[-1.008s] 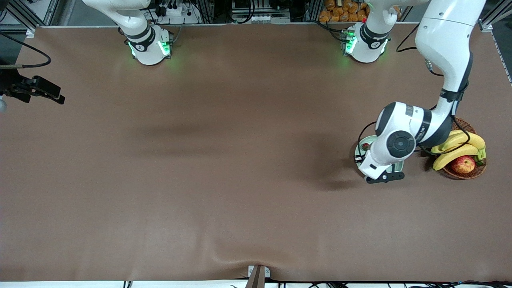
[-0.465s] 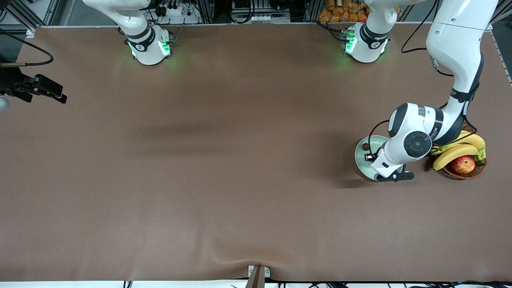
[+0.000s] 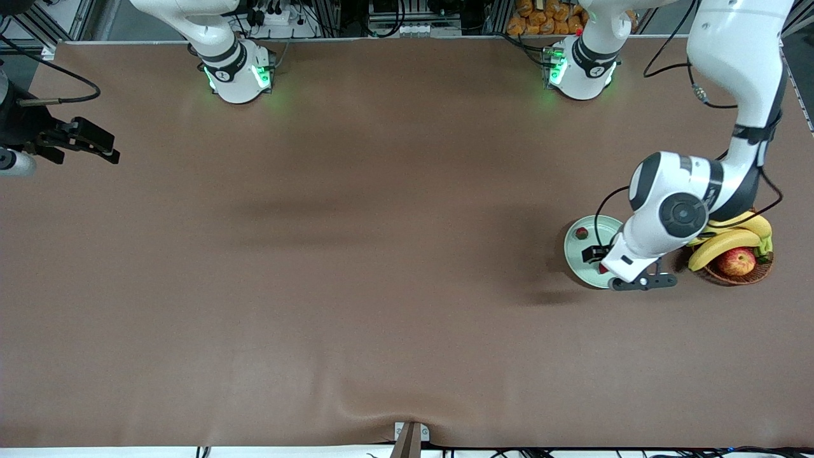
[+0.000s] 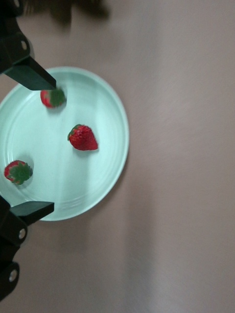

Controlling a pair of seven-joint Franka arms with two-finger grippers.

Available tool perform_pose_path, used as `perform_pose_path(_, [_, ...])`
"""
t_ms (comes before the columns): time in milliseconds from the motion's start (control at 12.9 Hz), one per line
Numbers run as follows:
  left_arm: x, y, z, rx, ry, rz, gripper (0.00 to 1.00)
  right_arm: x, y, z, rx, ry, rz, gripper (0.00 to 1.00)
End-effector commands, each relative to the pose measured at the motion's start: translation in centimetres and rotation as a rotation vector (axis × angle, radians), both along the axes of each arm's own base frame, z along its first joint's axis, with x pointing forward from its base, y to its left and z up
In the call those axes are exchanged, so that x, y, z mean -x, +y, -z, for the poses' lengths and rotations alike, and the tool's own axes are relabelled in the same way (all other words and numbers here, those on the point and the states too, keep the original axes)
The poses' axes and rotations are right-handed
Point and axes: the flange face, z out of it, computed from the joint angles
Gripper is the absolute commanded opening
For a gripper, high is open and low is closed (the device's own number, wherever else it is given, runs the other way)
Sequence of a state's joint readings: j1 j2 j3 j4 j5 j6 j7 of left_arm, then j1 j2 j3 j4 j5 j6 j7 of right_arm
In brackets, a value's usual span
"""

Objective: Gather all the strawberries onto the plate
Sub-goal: 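Lower the strawberry onto the plate and open the left gripper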

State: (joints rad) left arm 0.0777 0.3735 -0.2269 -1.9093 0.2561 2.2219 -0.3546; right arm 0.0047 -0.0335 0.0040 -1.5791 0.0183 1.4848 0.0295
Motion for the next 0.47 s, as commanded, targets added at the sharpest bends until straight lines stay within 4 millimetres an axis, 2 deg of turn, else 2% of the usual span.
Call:
perform_pose_path(0, [0.1,0.2,-8.7,-0.049,-0.054,0.010,1.00,0.5,-0.8,-0.5,-0.008,-0.013,0.025,1.00])
perform_pose_path(155, [0.0,0.2,-13.0,-0.056,-0.064,0.018,1.00,0.6,-2.2,-0.9,-0.008,-0.015,0.048,1.00])
perform_pose_path(388, [0.7,0.3,-18.5,-0.053,-0.071,0.039,1.00,0.7,-2.6,-0.9,-0.008,-0.009,0.054,1.00])
